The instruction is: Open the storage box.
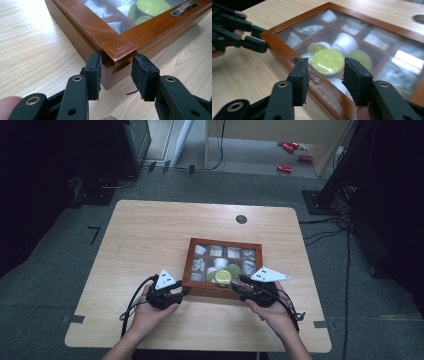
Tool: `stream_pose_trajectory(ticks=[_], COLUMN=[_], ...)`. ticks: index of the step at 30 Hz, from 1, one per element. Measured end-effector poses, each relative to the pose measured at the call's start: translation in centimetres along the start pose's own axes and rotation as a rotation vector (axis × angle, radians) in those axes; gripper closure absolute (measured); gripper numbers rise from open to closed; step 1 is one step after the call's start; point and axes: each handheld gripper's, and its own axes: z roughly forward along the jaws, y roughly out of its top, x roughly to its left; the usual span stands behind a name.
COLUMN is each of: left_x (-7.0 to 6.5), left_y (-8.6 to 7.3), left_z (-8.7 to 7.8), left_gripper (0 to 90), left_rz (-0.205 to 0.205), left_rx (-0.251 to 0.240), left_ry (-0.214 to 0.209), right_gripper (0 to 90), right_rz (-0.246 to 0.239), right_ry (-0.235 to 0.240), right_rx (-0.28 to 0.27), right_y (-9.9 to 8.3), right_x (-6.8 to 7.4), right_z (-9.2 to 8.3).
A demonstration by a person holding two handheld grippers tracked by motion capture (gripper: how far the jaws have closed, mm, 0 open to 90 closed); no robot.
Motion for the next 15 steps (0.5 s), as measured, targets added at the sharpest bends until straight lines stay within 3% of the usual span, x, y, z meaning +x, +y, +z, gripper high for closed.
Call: stream_pose_trajectory(ticks=[3,15], left_x=[0.0,0.0], left_y=[0.0,0.1], left_z=[0.0,-0.1], left_gripper=[60.9,60.9], left_rz=[-0.002,-0.009], left_rx=[0.000,-0.011], left_ry=[0.000,-0.009], right_gripper=[60.8,72.3], right_rz=[-0.022,-0.098], right_ry=[0.034,0.072], right_rx=[0.010,0.025], right_y=[0.1,0.4], right_x=[0.4,1.4], right_z=[0.8,2.9])
